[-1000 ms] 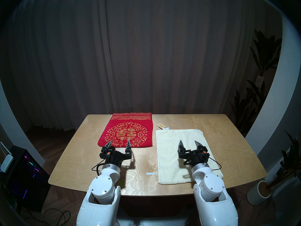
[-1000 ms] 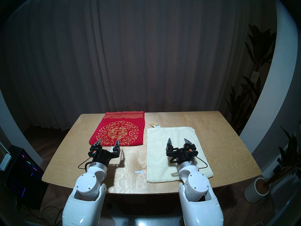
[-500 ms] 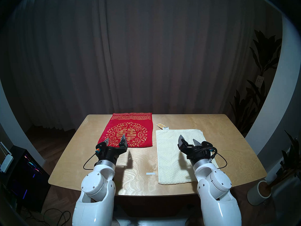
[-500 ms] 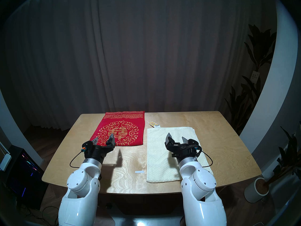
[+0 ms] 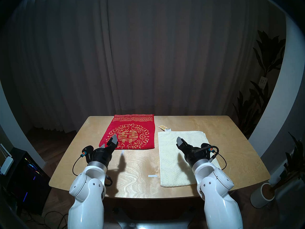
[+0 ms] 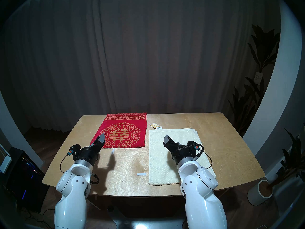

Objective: Fold each towel twice and stack them on table

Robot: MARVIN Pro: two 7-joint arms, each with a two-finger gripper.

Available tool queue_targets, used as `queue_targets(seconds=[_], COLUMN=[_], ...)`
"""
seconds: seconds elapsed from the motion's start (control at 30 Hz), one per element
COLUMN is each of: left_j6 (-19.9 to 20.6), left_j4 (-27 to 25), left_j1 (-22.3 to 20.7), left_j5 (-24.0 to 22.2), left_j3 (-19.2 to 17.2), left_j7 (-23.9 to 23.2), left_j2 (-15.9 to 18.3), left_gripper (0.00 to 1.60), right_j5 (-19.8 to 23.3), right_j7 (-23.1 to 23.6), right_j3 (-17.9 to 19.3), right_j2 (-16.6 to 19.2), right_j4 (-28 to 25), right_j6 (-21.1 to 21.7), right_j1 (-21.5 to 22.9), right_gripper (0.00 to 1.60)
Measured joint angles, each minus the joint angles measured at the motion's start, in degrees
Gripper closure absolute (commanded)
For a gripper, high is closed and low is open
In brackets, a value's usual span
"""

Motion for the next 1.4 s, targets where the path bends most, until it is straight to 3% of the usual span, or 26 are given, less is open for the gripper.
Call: queue_targets(seconds=[0.1,0.3,0.57,0.63,0.83,1.07,1.4], left_j6=[2.6,5.7,10.7,11.4,14.1,16.9,19.2], left_j4=[-0.4,-0.6,-0.3,-0.2,0.4,0.8,0.6], left_j1=[0.5,0.4,-1.0,-1.4,-2.7,-3.6,-4.2], left_j5=[-5.7,-11.9,-20.3,-21.3,-25.4,-29.7,-31.9], left_j3=[-1.4,-2.9,-6.0,-6.5,-8.8,-11.0,-12.2], left_j7=[0.7,1.7,5.4,6.2,9.1,11.5,12.6], left_j2=[-0.5,-1.0,-1.4,-1.5,-1.5,-1.4,-0.7], left_gripper=[0.0,0.0,0.0,0.0,0.0,0.0,0.0], right_j5=[6.7,14.8,28.0,29.4,33.0,35.3,29.0], right_j7=[-3.2,-8.3,-17.9,-19.8,-25.4,-28.6,-27.8], right_j3=[-0.3,-0.8,-4.0,-4.9,-8.8,-12.7,-16.1], right_j2=[0.1,0.2,1.3,1.6,2.8,4.0,5.4], right_j4=[-0.2,-0.5,-0.9,-1.0,-1.2,-0.8,-0.2], right_j6=[2.1,3.5,2.3,1.5,-2.7,-8.5,-11.0], right_j1=[0.7,1.7,3.7,4.1,6.0,8.1,9.6], right_gripper=[0.0,0.0,0.0,0.0,0.0,0.0,0.0])
